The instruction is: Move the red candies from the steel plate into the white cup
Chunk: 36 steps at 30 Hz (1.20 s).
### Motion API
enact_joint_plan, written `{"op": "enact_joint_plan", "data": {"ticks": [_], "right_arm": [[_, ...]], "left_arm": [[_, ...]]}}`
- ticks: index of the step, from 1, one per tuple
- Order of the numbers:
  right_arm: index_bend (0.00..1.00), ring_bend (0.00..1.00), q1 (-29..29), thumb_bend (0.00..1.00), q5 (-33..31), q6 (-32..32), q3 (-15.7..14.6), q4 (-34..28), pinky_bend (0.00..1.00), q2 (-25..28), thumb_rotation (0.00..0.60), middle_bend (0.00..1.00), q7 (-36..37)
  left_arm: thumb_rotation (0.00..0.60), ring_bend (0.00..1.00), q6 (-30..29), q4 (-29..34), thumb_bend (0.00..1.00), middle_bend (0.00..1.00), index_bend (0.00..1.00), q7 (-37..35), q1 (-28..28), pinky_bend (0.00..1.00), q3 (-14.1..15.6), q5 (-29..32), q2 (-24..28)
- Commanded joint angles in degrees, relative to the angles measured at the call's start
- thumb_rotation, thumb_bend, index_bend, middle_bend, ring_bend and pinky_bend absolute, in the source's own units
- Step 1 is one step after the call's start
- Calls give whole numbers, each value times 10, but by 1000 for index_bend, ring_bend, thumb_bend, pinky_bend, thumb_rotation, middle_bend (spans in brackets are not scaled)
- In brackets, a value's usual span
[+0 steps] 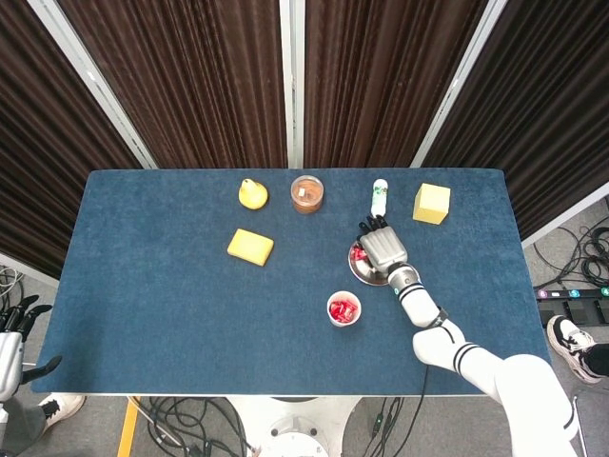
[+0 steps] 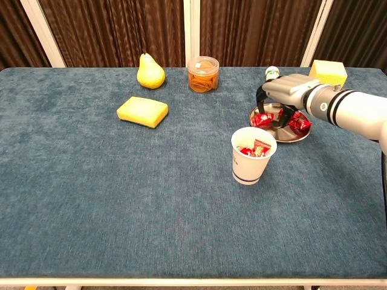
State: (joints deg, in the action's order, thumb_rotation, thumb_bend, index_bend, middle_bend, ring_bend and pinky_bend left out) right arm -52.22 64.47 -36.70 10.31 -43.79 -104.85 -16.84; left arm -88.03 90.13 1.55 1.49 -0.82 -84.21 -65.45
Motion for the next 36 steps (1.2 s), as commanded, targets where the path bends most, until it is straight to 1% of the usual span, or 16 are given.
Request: {"op": "enact_joint_plan", "data": {"ticks": [1,5,7,8,11,15,18,21,25,30,33,36], "right_arm": [[494,0,1,373,7,-4,0,2,0,-1,600,155,7],[506,0,5,385,18,-16,1,-12,0,9,600,158,23],[506,0,13,385,34,-36,1,-44,0,27,600,158,44],[506,0,18,385,43,-47,1,-64,0,39,600,158,57],[506,0,36,385,87,-90,-5,-154,0,93,600,159,105],[506,0,59,383,151,-143,-19,-286,0,174,600,162,164],[506,0,70,383,190,-172,-34,-349,0,216,600,161,175],[506,0,81,382,219,-192,-50,-389,0,237,600,158,180],[509,0,86,382,243,-198,-69,-409,0,244,600,147,176],[509,0,86,383,244,-184,-81,-403,0,233,600,134,149],[487,0,87,382,240,-177,-85,-395,0,224,600,125,138],[439,0,89,369,239,-171,-90,-392,0,220,600,118,131]], "left_arm": [[600,215,0,0,90,236,306,0,0,219,0,0,0],[600,215,-1,1,90,236,306,0,0,219,0,-2,0],[600,215,-3,1,90,236,306,0,0,219,-1,-2,1],[600,215,-4,1,90,236,306,-1,1,219,-1,-2,1],[600,215,-5,1,90,236,306,0,2,219,-1,-1,1],[600,215,-2,2,90,236,306,2,-1,219,-2,-3,0],[600,215,-2,5,90,236,306,4,-2,219,-1,-6,0],[600,215,-5,7,90,236,306,5,-2,219,-2,-7,1],[600,215,-5,9,90,236,306,7,-2,219,-2,-8,2],[600,215,-9,10,90,236,306,5,0,219,-1,-10,2],[600,215,-9,9,90,236,306,4,2,219,0,-9,2],[600,214,-10,8,90,236,306,4,2,219,1,-10,1]]}}
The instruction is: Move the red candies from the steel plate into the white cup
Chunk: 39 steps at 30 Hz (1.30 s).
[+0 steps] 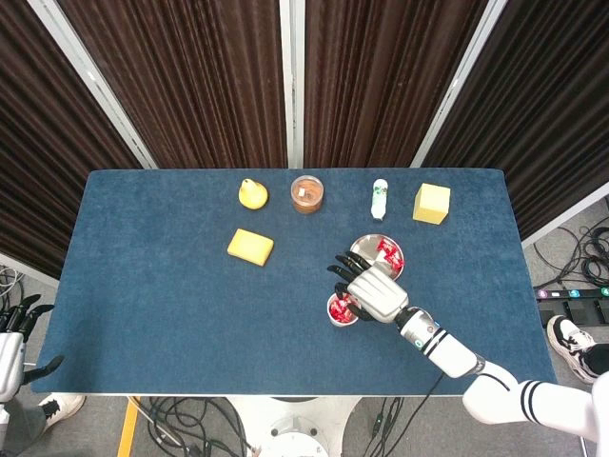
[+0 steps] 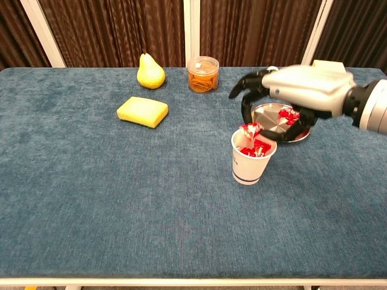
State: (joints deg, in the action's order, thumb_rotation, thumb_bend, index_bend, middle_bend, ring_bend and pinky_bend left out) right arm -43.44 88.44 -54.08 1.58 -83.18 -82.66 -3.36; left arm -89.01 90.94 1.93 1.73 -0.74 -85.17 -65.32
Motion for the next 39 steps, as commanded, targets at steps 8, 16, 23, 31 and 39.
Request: {"op": "enact_joint_plan", "data": {"ticks": [8,16,23,31,39], "right_arm": [[285,0,9,315,-11,-11,8,0,0,4,600,102,0],[328,0,24,310,-127,-8,62,37,0,9,600,118,-48],[365,0,11,311,-248,57,78,105,0,-17,600,118,-119],[378,0,-10,311,-298,93,79,202,0,-79,600,116,-158],[382,0,-35,311,-325,129,92,287,0,-133,600,112,-166]], "left_arm": [[600,215,2,-3,89,236,306,-3,-3,219,-2,-2,-2],[600,215,3,-6,90,236,306,-6,-7,219,-3,-6,-2],[600,215,4,-10,90,236,306,-10,-4,219,0,-4,-4],[600,215,5,-12,89,236,306,-12,-4,219,0,-2,-5],[600,214,5,-13,89,236,306,-12,-3,219,0,1,-5]]}}
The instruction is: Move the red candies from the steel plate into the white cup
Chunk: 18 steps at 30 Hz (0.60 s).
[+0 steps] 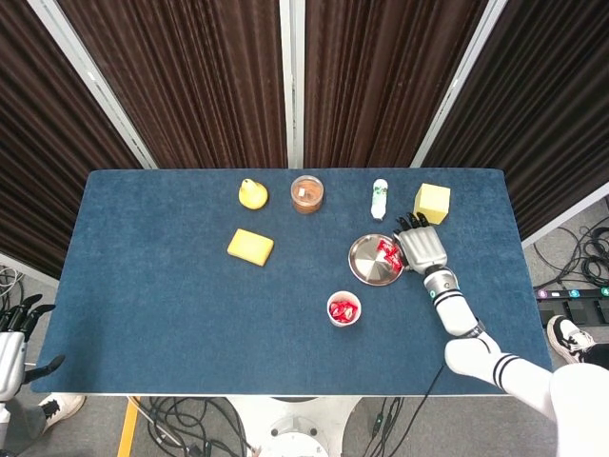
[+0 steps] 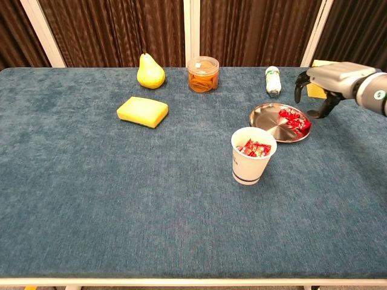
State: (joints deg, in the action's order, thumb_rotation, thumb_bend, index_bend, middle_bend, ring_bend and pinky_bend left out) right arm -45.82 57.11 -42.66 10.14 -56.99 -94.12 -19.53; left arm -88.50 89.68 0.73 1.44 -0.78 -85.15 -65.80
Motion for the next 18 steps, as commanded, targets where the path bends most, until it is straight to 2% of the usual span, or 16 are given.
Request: {"op": "enact_joint_plan", "data": {"ticks": [1,9,18], "right_arm": [[382,0,-13,311,-14,19,7,32,0,-23,600,112,-6],[385,0,-28,312,-30,48,9,86,0,-57,600,111,-20],[388,0,-39,311,-20,52,11,90,0,-72,600,114,-18]], "left_arm": [[600,214,1,-1,90,236,306,0,0,219,0,1,0],[600,215,3,-5,90,236,306,-3,0,219,1,2,-2],[600,215,2,-8,90,236,306,-5,2,219,1,3,-3]]}}
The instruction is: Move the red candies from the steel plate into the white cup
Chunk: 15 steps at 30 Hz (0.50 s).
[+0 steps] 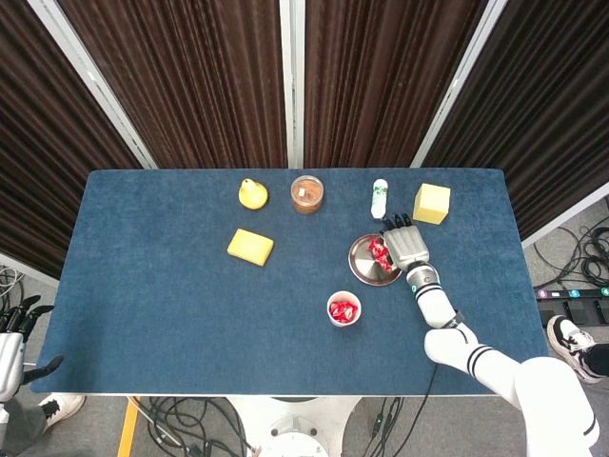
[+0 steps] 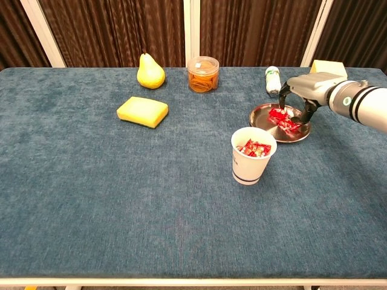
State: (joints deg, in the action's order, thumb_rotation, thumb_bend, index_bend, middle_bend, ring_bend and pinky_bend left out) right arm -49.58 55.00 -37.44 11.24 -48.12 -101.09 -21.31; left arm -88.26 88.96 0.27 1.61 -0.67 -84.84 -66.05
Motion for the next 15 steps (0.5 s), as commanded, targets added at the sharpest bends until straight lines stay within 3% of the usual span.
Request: {"op": "enact_joint_plan", "data": {"ticks": [1,15], "right_arm": [[388,0,-1,311,1,0,1,2,0,-3,600,114,0],[391,0,-16,307,10,-3,8,-5,0,-16,600,114,-4]], "left_arm": [[600,215,0,-1,90,236,306,-1,1,219,0,1,0],[600,215,1,-5,90,236,306,-4,1,219,0,2,-1]]}}
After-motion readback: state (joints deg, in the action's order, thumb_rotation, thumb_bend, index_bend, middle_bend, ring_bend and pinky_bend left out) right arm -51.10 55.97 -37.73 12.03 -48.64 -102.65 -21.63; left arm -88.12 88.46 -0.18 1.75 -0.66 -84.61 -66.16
